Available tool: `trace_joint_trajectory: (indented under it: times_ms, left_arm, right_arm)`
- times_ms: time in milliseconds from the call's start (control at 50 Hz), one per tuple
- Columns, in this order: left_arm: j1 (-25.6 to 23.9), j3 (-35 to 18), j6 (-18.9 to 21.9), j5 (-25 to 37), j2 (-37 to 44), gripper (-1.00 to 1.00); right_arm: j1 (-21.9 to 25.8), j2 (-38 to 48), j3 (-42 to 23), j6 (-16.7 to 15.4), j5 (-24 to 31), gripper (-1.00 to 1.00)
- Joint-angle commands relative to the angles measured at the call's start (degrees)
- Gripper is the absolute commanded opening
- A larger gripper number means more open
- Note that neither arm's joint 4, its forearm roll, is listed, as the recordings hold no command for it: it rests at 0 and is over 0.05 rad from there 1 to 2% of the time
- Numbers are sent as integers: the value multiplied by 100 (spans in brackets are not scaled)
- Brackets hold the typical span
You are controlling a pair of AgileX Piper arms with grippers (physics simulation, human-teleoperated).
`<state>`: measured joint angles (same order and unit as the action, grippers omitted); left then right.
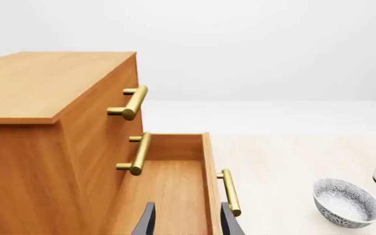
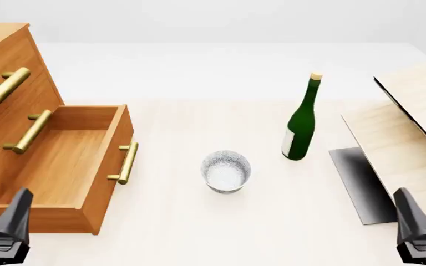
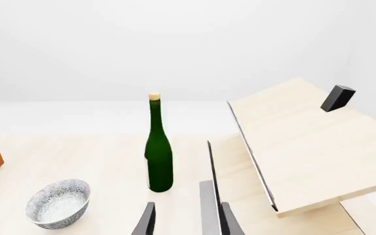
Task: Put the bowl in the bottom drawer of the cabinet and close it.
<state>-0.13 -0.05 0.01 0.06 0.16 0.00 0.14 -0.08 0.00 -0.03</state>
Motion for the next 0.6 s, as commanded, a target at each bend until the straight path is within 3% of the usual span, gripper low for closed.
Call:
trace_joint_trajectory:
  times_ms: [20,400,600]
  left_arm:
    - [-64,-9,-6,32,35,100]
    - [-118,0,42,-196,502,100]
    - [-117,-47,-7,-100,352,100]
  right_arm:
    - [1,29,-17,-1,-7,100]
    - [2,29,-17,0,-7,100]
    - [5,29,-17,1,-7,100]
